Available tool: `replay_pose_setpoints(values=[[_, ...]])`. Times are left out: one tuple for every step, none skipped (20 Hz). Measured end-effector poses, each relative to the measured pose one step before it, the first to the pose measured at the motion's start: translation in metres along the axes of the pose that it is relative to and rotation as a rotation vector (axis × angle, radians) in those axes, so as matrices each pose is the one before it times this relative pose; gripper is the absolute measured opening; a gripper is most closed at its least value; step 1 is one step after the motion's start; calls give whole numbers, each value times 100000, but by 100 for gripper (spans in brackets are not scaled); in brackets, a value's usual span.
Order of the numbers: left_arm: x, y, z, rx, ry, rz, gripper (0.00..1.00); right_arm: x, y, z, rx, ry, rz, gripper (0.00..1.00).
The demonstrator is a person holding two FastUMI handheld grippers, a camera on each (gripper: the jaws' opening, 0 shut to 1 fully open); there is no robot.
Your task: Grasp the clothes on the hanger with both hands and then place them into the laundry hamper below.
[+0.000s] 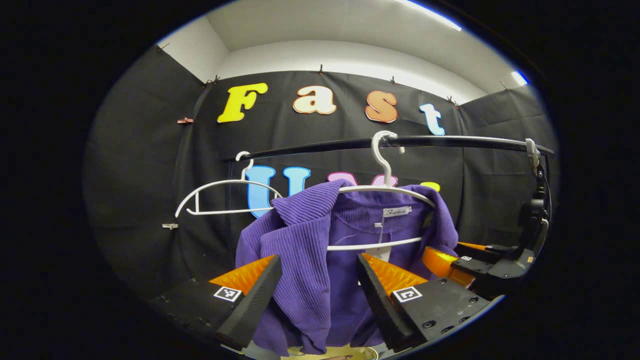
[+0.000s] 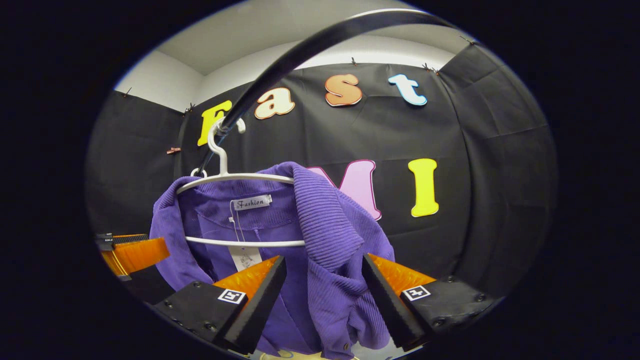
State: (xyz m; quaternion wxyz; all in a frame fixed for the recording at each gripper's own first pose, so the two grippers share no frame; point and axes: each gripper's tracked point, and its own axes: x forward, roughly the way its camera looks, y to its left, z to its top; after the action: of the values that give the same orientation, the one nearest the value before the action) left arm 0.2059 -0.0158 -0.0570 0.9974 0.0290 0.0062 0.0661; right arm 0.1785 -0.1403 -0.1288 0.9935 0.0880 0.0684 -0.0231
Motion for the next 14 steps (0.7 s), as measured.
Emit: replay_pose_setpoints(values=[[466, 81, -177, -89, -242, 1741, 94, 372, -209, -54, 150, 431, 1089, 98], [441, 140, -160, 350, 154, 1761, 94, 434, -156, -131, 431, 486, 834, 97], [435, 38, -246, 669, 112, 1415, 94, 390, -190, -293, 604, 676, 647, 97], [448, -37, 0, 856, -439, 1348, 94, 384, -218, -170, 606, 529, 438, 97], [317, 11, -64, 744, -742, 1562, 94, 333, -349, -159, 633, 573, 428, 98], [273, 28, 92, 199, -631, 1622, 94, 282, -153, -97, 571, 494, 651, 98], [185, -98, -139, -143, -310, 1344, 94, 237, -60, -16, 435, 106, 704, 98], [185, -29, 53, -126, -179, 942, 94, 246, -144, 103, 76, -23, 637, 98], [154, 226, 16, -85, -620, 1658, 94, 201, -119, 34, -159, -3, 833, 98], [178, 399, 192, -264, -837, 2165, 94, 291, -113, 44, -24, 140, 745, 98], [110, 261, 97, -472, -978, 1661, 89, 222, 60, -64, 61, 203, 948, 98], [154, 225, 202, -462, -857, 1035, 92, 230, 100, -29, 37, 189, 977, 98], [142, 236, 22, 88, -817, 1383, 92, 235, 87, -219, 85, 350, 1159, 98], [191, 315, 137, 827, -679, 1449, 92, 185, -5, -112, 176, 9, 443, 97]])
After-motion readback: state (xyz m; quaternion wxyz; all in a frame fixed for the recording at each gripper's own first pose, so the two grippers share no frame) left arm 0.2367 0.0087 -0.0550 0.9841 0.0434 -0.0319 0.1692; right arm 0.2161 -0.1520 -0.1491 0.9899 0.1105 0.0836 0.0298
